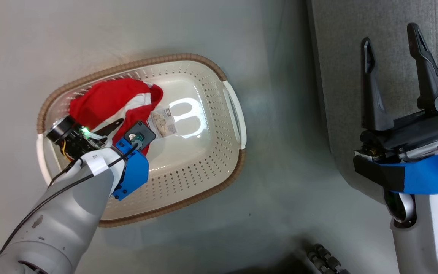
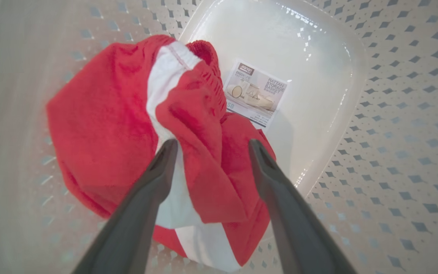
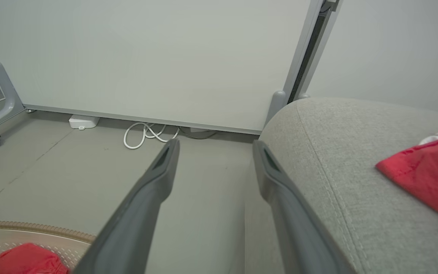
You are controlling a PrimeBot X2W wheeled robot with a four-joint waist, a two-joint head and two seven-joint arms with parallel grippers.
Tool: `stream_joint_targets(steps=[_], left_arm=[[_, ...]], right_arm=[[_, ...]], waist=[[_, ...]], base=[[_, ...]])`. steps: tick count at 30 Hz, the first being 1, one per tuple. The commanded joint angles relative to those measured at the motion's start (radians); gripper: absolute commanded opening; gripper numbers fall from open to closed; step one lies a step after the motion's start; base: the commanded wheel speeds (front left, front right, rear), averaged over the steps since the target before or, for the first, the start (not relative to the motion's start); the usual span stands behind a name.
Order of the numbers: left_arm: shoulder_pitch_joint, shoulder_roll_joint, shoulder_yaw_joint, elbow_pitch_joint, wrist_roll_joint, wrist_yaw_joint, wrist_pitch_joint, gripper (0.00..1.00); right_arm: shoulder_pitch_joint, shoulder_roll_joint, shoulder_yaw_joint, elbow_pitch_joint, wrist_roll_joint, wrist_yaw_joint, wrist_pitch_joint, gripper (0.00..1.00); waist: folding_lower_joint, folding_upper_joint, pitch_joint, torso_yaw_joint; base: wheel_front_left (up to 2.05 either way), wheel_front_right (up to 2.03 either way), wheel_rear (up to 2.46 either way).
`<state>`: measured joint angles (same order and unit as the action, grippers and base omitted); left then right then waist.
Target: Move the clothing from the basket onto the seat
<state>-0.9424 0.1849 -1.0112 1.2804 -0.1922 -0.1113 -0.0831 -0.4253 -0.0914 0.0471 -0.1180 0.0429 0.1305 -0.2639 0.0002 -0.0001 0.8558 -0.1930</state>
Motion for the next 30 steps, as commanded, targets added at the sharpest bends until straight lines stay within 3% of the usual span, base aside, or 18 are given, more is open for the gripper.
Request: stream_joint_targets(steps=[1, 7, 20, 21, 23, 30], left_arm=[[-0.018, 0.008, 0.003, 0.003, -0.001, 0.007, 0.004, 1.00], [-0.048, 0.023, -0.026, 0.007, 0.021, 0.050, 0.035, 1.00], [-0.121, 0.061, -0.053, 0.010, 0.027, 0.069, 0.107, 1.00], [-0.121, 0.063, -0.059, 0.010, 0.031, 0.067, 0.116, 0.96], [-0.123, 0.061, -0.060, 0.009, 0.028, 0.062, 0.103, 0.00], [-0.106, 0.031, -0.064, 0.009, 0.010, 0.054, 0.084, 0.00]], right_arm=[[-0.015, 0.007, 0.001, -0.010, -0.007, 0.001, -0.001, 1.00], [-0.011, 0.013, -0.009, -0.041, -0.028, 0.000, -0.001, 1.00], [0.000, 0.019, -0.002, -0.124, -0.065, 0.000, -0.001, 1.00], [0.000, 0.020, -0.003, -0.128, -0.067, 0.000, -0.001, 1.00], [-0.001, 0.021, -0.003, -0.131, -0.068, 0.000, -0.001, 1.00], [-0.013, 0.025, -0.005, -0.116, -0.069, 0.000, -0.001, 1.00]], waist=[[-0.0002, 0.0001, 0.022, -0.011], [-0.0002, 0.0001, 0.073, -0.017], [-0.0002, 0.0001, 0.163, -0.035], [-0.0002, 0.0001, 0.166, -0.036], [-0.0002, 0.0001, 0.169, -0.036], [-0.0002, 0.0001, 0.146, -0.027]], base=[[0.00, 0.00, 0.00], [0.00, 0.00, 0.00], [0.00, 0.00, 0.00], [0.00, 0.00, 0.00], [0.00, 0.00, 0.00], [0.00, 0.00, 0.00]])
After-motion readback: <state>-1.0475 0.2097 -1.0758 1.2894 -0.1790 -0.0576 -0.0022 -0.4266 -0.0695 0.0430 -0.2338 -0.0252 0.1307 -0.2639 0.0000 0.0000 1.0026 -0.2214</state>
